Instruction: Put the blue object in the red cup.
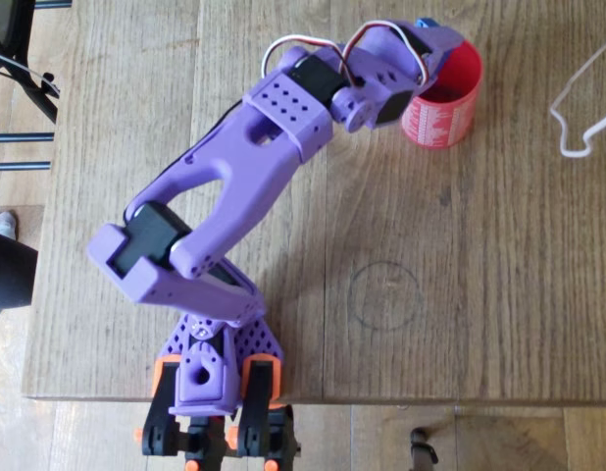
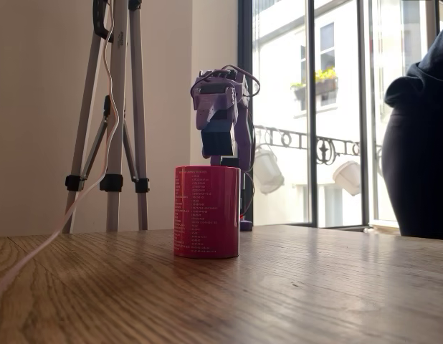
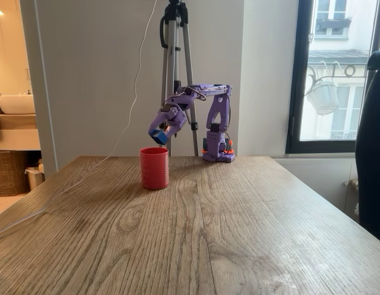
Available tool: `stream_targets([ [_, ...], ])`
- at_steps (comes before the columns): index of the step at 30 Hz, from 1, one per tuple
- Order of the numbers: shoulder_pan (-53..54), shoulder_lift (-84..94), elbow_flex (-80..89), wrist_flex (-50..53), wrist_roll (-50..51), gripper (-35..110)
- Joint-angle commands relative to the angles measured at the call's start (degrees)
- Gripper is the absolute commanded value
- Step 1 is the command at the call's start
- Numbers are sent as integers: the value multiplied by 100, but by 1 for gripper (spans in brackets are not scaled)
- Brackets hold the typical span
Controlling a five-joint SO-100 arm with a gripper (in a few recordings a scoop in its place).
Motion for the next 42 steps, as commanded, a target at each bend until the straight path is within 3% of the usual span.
stream_targets([
  [1, 9, 105, -35, -141, -114, 0],
  [4, -9, 123, 88, -62, -246, 41],
  [8, 18, 141, 79, 114, -167, 52],
  [11, 44, 149, 70, 167, -158, 52],
  [24, 35, 167, 35, 185, -185, 47],
  [25, 26, 185, 18, 176, -229, 28],
  [26, 26, 193, 18, 44, -255, 0],
  [42, -18, 237, -44, -308, -185, 0],
])
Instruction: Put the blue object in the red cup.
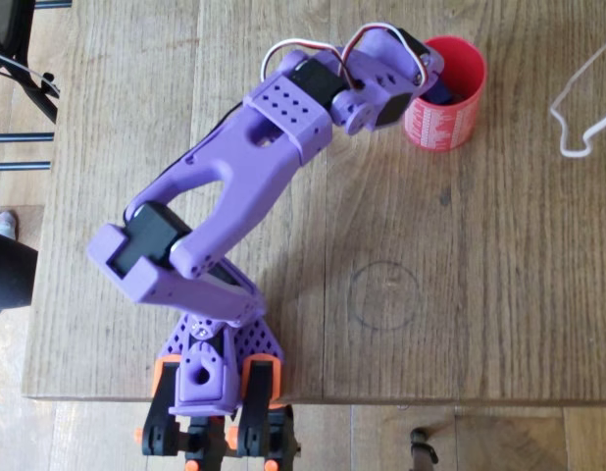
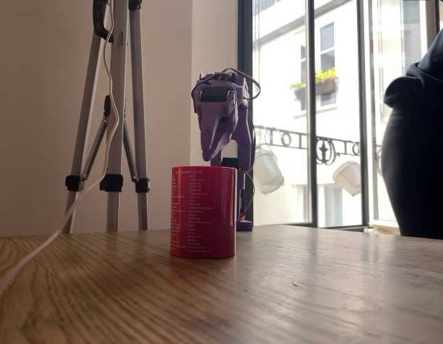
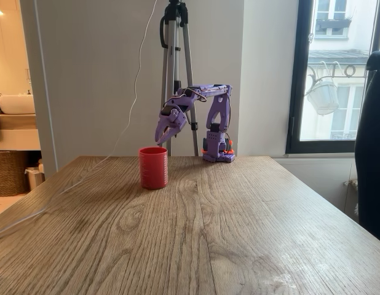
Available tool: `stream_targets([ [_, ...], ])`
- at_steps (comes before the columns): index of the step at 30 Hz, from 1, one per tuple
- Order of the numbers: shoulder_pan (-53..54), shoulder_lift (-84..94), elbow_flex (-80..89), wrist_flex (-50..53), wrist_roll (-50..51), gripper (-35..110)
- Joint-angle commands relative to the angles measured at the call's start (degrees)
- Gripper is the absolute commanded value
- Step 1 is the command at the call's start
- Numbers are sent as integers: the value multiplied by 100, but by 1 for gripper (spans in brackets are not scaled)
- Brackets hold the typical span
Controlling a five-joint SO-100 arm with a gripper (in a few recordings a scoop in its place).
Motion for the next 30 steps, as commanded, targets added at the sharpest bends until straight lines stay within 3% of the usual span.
stream_targets([
  [1, -79, 255, -211, -176, 26, 0],
  [10, -1854, 1468, -439, -940, -149, 0],
  [18, -3841, 3718, -246, -325, -202, 0],
  [25, -5186, 6732, 1424, 378, -756, 0],
  [30, -5221, 8165, 3190, -35, -1151, 0],
])
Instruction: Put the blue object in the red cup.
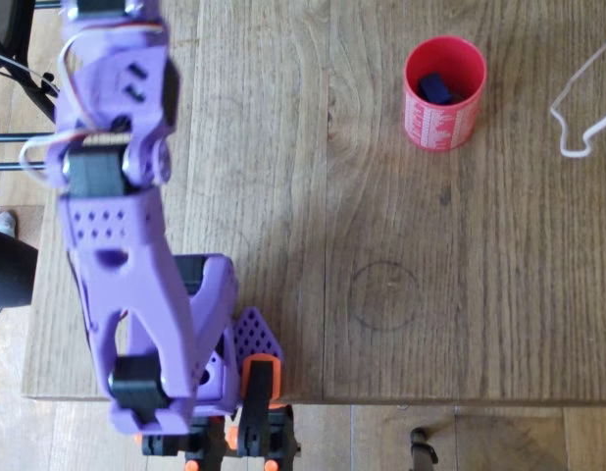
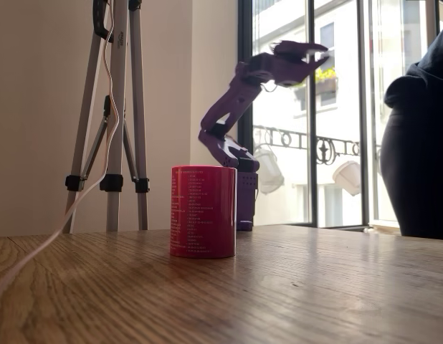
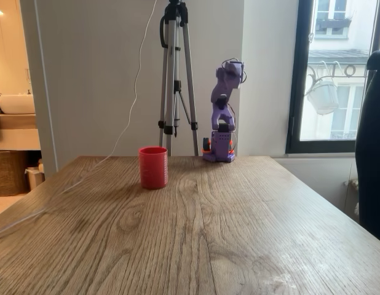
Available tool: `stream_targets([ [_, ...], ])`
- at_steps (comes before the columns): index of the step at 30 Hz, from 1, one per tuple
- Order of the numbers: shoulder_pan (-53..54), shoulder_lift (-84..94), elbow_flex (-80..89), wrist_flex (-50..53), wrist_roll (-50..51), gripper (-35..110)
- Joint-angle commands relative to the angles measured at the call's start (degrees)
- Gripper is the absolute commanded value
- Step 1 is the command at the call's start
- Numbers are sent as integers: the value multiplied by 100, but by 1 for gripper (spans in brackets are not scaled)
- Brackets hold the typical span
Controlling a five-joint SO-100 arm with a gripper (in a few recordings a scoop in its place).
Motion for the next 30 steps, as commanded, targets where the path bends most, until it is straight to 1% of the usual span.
stream_targets([
  [1, -615, 3226, 2777, -255, -554, 0],
  [9, -571, 3287, 4913, -932, -475, 0],
  [12, -536, 3287, 5581, -949, -369, 0],
  [15, -422, 3287, 6029, -729, -272, 0],
  [19, -237, 3287, 6038, 404, 70, 0],
  [20, -202, 3287, 6047, 545, 193, 0],
  [24, -62, 3287, 6038, 527, 404, 0],
  [30, -35, 3287, 6038, 519, 404, 0],
])
